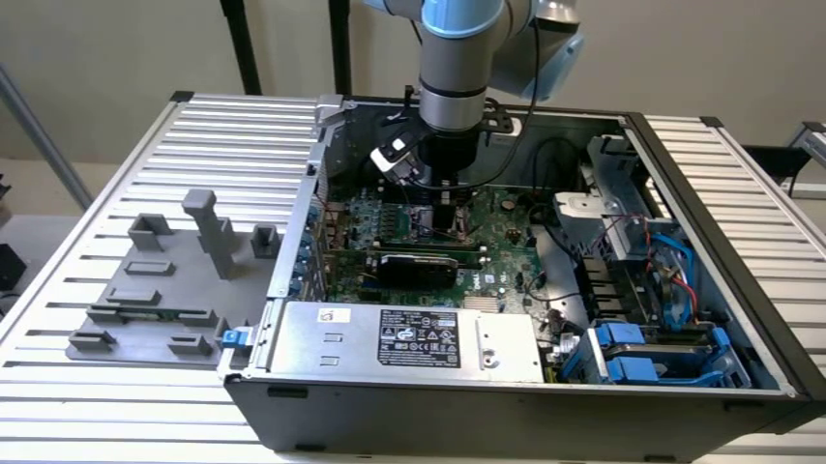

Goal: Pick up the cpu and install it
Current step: 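Place the cpu into insertion slot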

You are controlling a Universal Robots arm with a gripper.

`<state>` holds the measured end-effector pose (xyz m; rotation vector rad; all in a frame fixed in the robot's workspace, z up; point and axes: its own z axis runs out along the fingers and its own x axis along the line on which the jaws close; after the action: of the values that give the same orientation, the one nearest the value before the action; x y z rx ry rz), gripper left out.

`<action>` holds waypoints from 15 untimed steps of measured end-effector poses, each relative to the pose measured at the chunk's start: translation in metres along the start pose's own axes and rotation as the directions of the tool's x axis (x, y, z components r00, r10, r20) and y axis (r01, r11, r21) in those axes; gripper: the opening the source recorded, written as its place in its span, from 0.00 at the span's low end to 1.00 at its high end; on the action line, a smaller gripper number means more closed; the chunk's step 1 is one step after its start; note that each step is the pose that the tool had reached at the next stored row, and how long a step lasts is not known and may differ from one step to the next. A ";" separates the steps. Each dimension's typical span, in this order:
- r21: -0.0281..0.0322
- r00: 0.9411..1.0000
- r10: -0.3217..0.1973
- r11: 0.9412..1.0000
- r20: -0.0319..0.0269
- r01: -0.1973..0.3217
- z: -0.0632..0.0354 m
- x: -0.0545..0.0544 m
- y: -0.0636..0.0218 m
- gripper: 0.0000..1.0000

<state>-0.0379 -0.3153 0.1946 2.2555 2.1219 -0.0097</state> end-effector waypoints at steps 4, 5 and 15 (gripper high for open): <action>0.002 1.000 0.000 1.000 0.000 0.000 0.0000 0.000 0.0000 0.55; 0.002 1.000 0.000 1.000 0.000 0.000 0.0000 0.000 0.0000 0.55; 0.005 1.000 0.000 1.000 0.000 0.000 0.0001 0.000 0.0000 0.63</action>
<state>-0.0379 -0.3154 0.1944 2.2580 2.1243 -0.0146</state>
